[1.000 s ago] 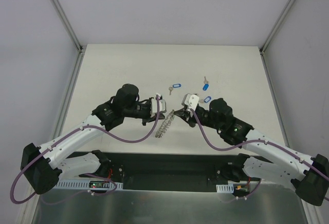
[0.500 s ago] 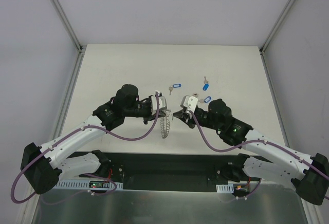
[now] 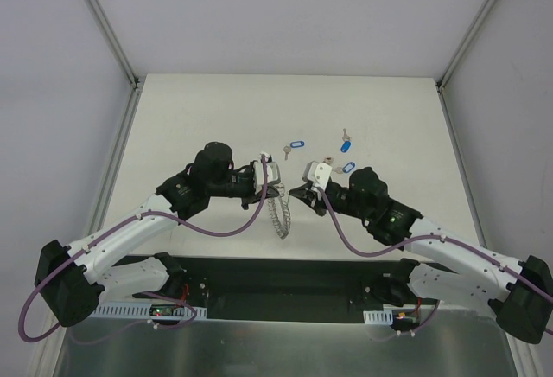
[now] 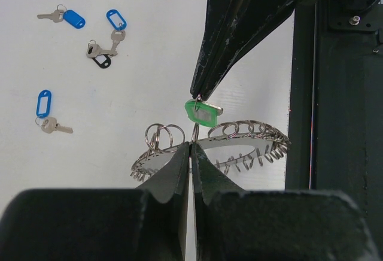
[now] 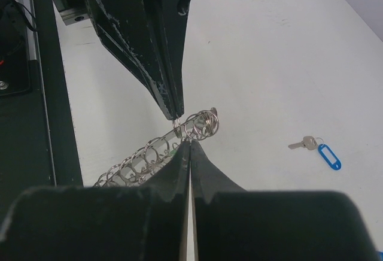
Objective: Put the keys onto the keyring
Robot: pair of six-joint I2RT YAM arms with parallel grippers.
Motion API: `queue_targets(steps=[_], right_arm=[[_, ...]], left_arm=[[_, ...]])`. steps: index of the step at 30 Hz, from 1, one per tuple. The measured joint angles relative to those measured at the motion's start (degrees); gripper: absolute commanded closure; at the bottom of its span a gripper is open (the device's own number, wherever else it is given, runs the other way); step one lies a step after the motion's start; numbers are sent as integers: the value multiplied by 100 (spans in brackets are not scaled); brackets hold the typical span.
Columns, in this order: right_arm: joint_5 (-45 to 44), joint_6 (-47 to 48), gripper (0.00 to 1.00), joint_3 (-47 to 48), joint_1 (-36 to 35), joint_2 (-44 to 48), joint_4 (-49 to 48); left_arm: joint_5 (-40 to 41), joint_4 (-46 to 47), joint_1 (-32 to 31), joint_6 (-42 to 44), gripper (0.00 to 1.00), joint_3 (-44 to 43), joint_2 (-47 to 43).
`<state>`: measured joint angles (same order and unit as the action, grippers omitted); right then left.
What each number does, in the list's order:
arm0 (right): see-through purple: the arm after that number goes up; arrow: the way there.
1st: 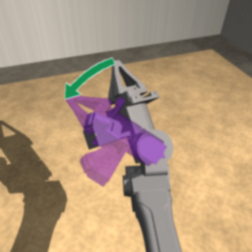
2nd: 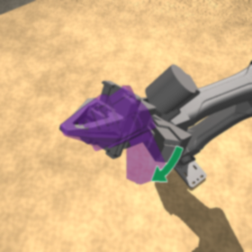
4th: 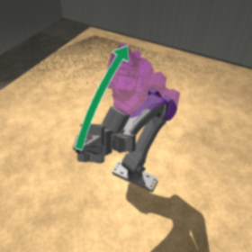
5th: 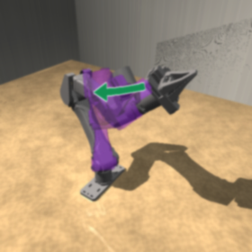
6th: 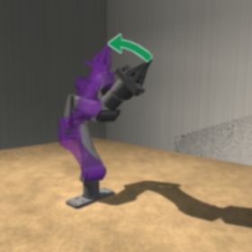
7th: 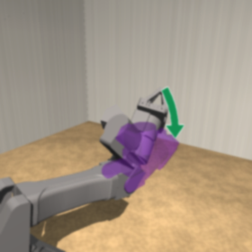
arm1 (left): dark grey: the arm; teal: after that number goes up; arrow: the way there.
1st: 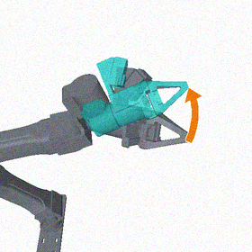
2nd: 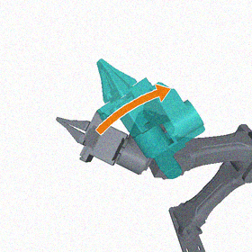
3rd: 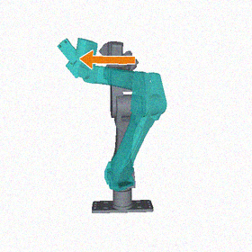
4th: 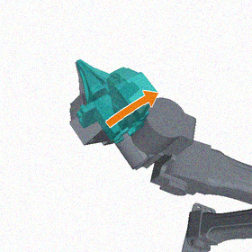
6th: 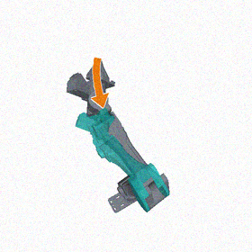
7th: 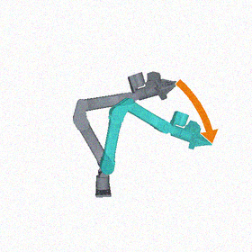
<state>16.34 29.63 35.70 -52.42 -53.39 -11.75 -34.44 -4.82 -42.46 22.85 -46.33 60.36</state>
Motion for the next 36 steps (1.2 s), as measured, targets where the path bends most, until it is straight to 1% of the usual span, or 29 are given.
queue_targets(steps=[12,36], right_arm=[[17,44,99,0,0,-205,0],[37,68,99,0,-2,-208,0]], left_arm=[[-4,39,0,-70,100,13,0],[-70,109,-33,-90,100,22,17]])
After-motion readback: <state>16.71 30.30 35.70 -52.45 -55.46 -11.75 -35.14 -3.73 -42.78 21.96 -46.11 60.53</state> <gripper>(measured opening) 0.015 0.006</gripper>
